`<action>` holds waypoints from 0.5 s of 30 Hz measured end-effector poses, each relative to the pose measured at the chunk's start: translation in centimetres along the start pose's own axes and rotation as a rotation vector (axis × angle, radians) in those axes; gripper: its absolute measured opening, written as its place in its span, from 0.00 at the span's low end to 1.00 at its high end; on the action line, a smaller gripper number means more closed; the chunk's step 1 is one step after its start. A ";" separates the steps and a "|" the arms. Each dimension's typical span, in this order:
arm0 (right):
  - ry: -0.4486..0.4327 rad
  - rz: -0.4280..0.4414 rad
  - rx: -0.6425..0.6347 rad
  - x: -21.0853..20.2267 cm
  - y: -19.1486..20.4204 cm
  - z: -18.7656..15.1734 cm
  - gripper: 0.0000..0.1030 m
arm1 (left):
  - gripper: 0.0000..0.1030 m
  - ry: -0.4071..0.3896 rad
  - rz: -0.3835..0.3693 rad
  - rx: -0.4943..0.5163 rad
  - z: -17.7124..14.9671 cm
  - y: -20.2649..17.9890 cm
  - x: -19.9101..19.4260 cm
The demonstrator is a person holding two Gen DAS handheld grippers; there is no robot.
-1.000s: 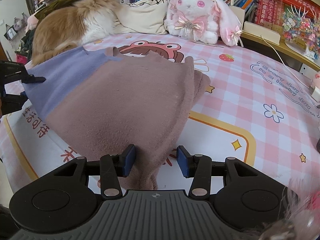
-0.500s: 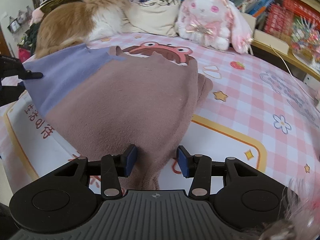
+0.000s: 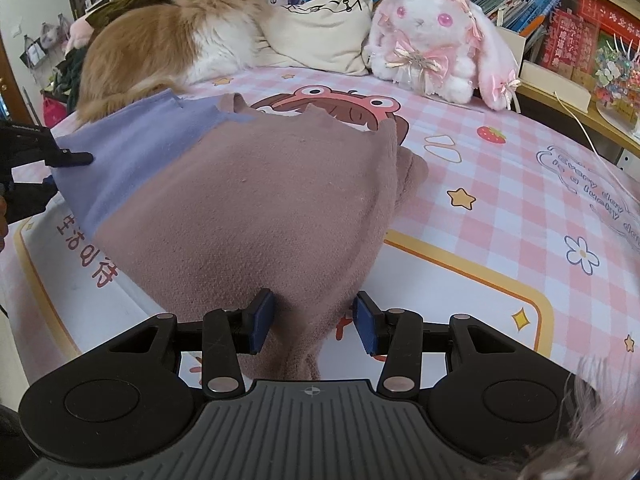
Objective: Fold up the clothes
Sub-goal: 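Hold the sweater side edge closed in both grippers, then lift the side edge with both grippers and fold it across the sweater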
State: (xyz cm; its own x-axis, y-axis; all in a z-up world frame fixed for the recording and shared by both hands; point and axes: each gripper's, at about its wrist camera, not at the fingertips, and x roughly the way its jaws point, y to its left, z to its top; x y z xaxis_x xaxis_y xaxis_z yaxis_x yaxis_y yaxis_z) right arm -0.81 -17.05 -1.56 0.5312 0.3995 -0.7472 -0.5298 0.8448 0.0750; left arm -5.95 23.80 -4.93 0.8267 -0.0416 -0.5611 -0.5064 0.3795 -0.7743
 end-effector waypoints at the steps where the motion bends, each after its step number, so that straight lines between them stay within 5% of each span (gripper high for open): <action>1: 0.000 0.000 0.002 0.0 0.0 0.0 0.41 | 0.19 0.002 -0.001 0.003 0.1 0.0 0.0; 15: -0.002 0.021 0.029 0.0 -0.5 -0.1 0.41 | 0.19 -0.005 0.009 0.007 -0.1 -0.2 -0.1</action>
State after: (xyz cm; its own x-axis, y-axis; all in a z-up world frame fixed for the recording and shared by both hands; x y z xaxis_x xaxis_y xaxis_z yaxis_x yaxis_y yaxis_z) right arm -0.67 -17.49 -1.68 0.5218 0.4176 -0.7439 -0.5214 0.8463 0.1094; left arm -5.94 23.64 -4.79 0.8233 -0.0340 -0.5666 -0.5119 0.3868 -0.7671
